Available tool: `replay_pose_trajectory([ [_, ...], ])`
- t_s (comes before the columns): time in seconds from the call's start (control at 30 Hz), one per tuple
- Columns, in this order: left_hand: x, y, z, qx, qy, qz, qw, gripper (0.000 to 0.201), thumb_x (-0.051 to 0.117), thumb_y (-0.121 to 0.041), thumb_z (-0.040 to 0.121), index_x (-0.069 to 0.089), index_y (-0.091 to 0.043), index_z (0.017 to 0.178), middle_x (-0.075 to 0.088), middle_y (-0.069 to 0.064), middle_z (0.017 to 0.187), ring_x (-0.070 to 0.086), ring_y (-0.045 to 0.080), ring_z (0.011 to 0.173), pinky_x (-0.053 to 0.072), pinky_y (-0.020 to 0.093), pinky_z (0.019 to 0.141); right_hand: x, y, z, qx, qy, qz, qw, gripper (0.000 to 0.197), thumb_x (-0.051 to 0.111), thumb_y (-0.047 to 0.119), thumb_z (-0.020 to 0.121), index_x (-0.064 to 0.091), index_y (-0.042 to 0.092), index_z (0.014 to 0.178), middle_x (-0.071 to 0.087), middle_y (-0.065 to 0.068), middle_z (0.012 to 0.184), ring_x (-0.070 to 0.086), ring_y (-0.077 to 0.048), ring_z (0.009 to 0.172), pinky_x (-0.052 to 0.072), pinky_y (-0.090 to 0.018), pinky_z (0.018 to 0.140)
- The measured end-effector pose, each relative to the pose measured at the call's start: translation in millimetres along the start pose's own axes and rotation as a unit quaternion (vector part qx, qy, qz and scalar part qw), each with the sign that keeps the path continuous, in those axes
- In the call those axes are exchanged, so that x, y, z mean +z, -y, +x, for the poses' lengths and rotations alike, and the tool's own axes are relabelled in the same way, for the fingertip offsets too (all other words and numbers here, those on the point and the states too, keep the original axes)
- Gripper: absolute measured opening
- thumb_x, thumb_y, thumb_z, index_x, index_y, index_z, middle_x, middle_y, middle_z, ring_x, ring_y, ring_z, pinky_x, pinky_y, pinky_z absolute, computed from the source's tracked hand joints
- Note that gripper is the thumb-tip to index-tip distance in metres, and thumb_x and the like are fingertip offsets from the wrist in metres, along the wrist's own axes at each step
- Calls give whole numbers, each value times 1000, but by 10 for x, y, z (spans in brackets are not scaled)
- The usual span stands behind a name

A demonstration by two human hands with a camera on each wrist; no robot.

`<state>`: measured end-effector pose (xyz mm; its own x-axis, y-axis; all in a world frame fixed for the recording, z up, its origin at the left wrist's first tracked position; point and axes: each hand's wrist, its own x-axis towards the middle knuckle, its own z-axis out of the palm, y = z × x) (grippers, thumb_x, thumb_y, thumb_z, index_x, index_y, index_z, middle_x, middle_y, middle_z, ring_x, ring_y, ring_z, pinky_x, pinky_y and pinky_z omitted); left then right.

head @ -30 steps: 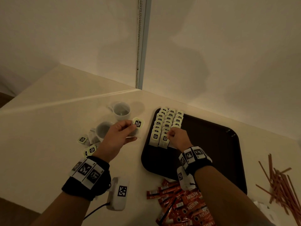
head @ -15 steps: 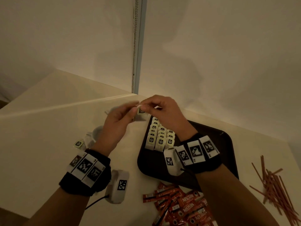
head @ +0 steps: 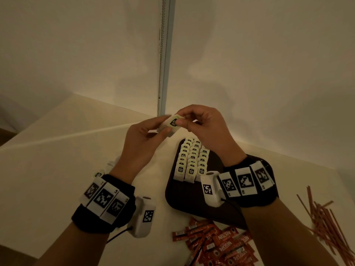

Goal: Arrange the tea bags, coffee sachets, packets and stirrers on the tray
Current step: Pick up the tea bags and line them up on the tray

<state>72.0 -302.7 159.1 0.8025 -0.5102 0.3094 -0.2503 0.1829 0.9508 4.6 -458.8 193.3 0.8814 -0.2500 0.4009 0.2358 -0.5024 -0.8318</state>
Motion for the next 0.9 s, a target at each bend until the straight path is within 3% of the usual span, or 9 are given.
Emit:
replay_pose_trajectory([
  [0.2, -19, 48, -73, -15, -2, -3, 1000, 14, 66, -34, 86, 71, -32, 99, 75, -1, 93, 68, 13, 89, 52, 32, 75, -48, 46, -40, 6, -1, -35, 999, 9, 71, 13, 81, 71, 16, 90, 68, 6, 78, 59, 0, 71, 44, -14, 61],
  [0.3, -6, 52, -93, 1, 20, 36, 999, 17, 69, -25, 84, 70, -34, 99, 74, -5, 92, 67, 7, 90, 51, 23, 73, -52, 60, -67, 10, 6, -54, 998, 8, 71, 14, 81, 71, 17, 89, 69, 4, 78, 60, -1, 72, 43, -12, 60],
  [0.4, 16, 83, -114, -10, 31, 71, 997, 14, 73, -21, 81, 74, -26, 94, 74, -8, 91, 68, 7, 90, 53, 28, 78, -62, 82, -88, 13, 18, -79, 997, 11, 73, 15, 80, 72, 18, 90, 71, 2, 80, 61, -2, 72, 45, -13, 61],
  [0.5, 41, 149, -128, -34, 63, 39, 997, 65, 81, -38, 69, 53, -38, 128, 71, -7, 106, 66, 9, 101, 53, 31, 85, -82, 109, -106, 6, 34, -106, 994, 14, 75, 15, 78, 72, 19, 91, 71, 0, 79, 65, -6, 72, 51, -18, 63],
  [0.57, 79, 156, -125, -30, 64, 16, 997, 75, 78, -34, 69, 41, -42, 133, 72, -5, 104, 67, 10, 99, 52, 25, 87, -94, 124, -113, 6, 42, -115, 992, 13, 76, 15, 77, 72, 17, 89, 71, 1, 78, 66, -8, 71, 54, -24, 67],
  [0.67, 154, 148, -112, 11, 74, 15, 997, 34, 71, -13, 79, 63, -27, 109, 74, -12, 85, 68, 2, 83, 51, 15, 77, -103, 127, -121, 8, 45, -113, 993, 12, 77, 14, 76, 73, 14, 87, 72, -1, 75, 68, -12, 68, 56, -31, 69],
  [0.73, 175, 195, -112, 22, 98, 12, 995, 13, 70, -12, 80, 70, -21, 89, 73, -12, 79, 67, 2, 77, 51, 15, 73, -110, 128, -133, 4, 46, -109, 993, 10, 75, 12, 77, 74, 12, 87, 72, -1, 76, 68, -12, 68, 56, -30, 69],
  [0.83, 204, 276, -124, 14, 111, -26, 993, 9, 72, -23, 79, 74, -24, 88, 75, 0, 84, 69, 12, 82, 55, 24, 77, -134, 138, -166, -5, 40, -98, 994, 8, 73, 10, 79, 74, 9, 87, 73, -1, 78, 68, -10, 70, 56, -25, 70],
  [0.9, 244, 336, -136, -6, 107, -20, 994, 10, 68, -27, 77, 74, -22, 83, 74, 1, 78, 68, 9, 76, 52, 21, 71, -157, 119, -192, -6, 35, -95, 995, 8, 73, 9, 80, 74, 8, 87, 73, -1, 79, 68, -8, 72, 55, -22, 70],
])
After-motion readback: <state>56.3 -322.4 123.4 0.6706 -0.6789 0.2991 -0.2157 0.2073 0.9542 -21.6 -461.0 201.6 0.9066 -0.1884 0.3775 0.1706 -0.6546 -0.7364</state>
